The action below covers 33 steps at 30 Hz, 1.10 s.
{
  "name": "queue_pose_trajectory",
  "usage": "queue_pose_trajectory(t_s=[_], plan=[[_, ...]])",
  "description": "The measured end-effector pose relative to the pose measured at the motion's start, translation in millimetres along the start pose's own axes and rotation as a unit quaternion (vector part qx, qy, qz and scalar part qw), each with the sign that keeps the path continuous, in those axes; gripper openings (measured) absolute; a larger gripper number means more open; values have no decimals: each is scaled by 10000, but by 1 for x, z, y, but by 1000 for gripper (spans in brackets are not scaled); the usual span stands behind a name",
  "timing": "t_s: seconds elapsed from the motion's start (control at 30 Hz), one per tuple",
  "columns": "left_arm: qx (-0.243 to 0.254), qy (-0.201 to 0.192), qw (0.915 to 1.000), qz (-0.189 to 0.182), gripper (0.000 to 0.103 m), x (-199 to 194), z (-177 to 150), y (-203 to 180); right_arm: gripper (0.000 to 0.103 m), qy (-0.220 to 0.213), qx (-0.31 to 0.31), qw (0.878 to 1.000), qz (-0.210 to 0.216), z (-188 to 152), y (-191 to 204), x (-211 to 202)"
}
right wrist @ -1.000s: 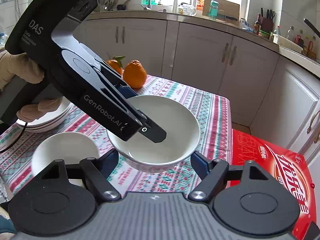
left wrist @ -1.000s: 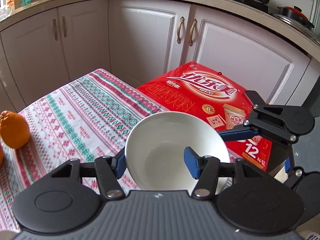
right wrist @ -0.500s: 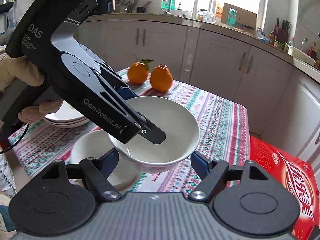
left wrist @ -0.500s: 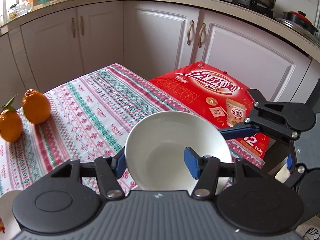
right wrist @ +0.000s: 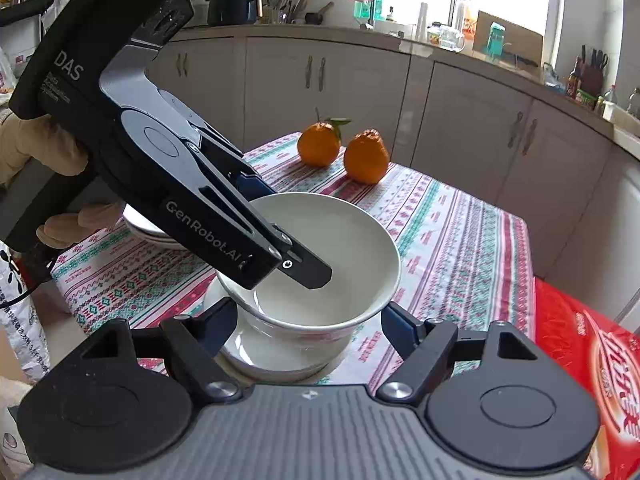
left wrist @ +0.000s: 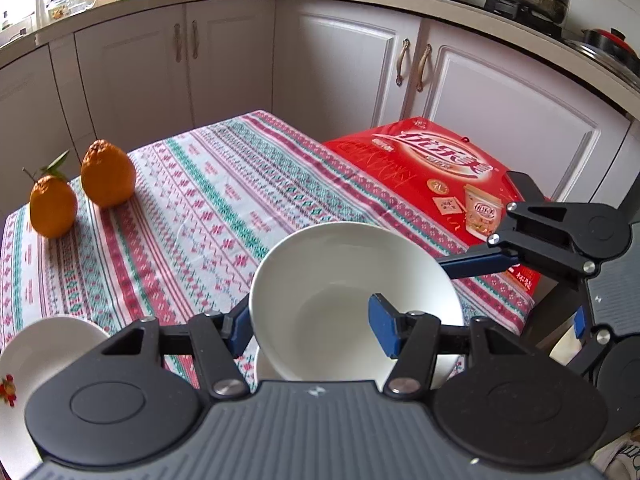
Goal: Organize plates and bowls
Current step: 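Carry the nested bowls with the left tool and lower them onto the plate stack, then open the left tool and pull it away from the bowls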
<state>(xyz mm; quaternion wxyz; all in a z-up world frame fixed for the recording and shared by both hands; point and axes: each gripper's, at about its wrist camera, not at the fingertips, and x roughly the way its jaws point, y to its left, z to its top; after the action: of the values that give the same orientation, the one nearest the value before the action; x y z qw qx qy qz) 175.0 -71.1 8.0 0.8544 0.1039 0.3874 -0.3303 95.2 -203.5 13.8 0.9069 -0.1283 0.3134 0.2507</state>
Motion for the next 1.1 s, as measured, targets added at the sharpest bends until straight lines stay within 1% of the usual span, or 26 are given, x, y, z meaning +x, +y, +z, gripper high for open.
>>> queue_pose_trajectory(t_s=[0.33, 0.83, 1.0, 1.03, 1.1], plan=[[-154, 89, 9998, -44, 58, 6, -16, 8, 83, 143, 32, 9998, 137, -7, 6, 11], [-109, 65, 9999, -67, 59, 9, -22, 9, 83, 214, 94, 9995, 214, -9, 4, 15], [-109, 70, 9999, -77, 66, 9, -23, 11, 85, 210, 82, 9995, 212, -10, 4, 15], [-96, 51, 9999, -62, 67, 8, -24, 11, 89, 172, 74, 9996, 205, -11, 4, 14], [-95, -6, 9999, -67, 73, 5, -24, 11, 90, 120, 67, 9997, 186, -11, 4, 11]])
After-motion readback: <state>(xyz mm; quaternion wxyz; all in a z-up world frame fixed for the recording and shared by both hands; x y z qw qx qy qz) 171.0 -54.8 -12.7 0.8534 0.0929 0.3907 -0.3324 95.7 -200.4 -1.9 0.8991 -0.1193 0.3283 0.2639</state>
